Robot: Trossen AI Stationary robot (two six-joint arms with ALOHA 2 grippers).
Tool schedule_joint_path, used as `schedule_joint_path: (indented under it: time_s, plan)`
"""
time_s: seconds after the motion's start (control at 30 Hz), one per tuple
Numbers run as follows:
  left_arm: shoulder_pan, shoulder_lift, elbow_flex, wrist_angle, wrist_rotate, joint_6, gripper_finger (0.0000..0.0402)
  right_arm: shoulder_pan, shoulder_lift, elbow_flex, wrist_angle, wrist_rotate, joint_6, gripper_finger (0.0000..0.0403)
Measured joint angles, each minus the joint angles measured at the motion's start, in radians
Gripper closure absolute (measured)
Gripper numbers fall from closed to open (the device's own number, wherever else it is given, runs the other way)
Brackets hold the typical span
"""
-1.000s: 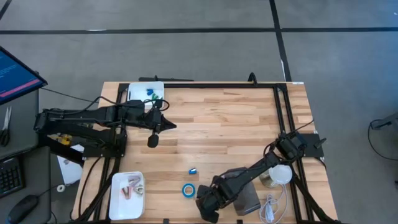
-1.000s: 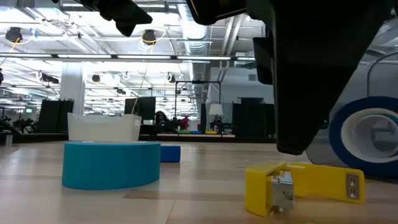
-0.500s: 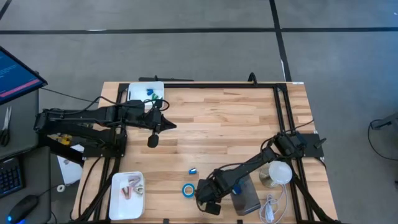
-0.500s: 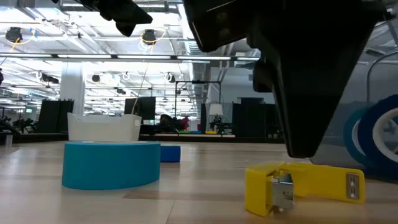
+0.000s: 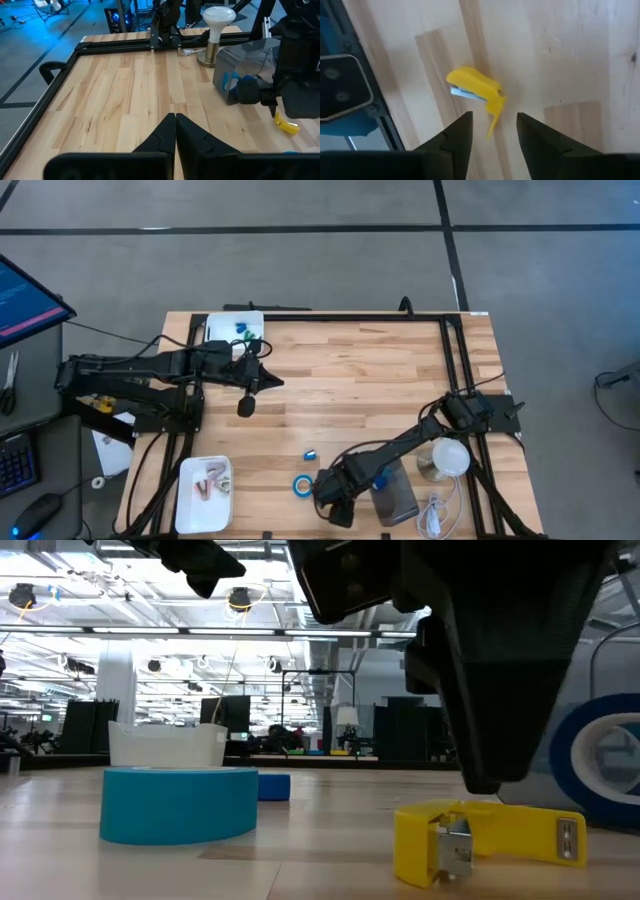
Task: Pick and place Stapler, Stapler remover, tape
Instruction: Put the yellow stapler into the top white bin
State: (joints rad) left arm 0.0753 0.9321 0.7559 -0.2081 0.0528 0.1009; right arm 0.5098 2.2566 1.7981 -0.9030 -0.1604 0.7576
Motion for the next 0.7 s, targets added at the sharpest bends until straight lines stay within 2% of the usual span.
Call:
schedule_joint_path:
  time_s: [0.4,0.7]
  plan:
    - [0.0,0.0,0.0,0.0,0.0,0.0,0.0398,0.0,0.003,0.0,0.021,-0.023,0.002,0.028]
    - [0.0,0.0,0.0,0.0,0.0,0.0,0.0398,0.0,0.004,-0.017,0.024,-0.024,0.003,0.028]
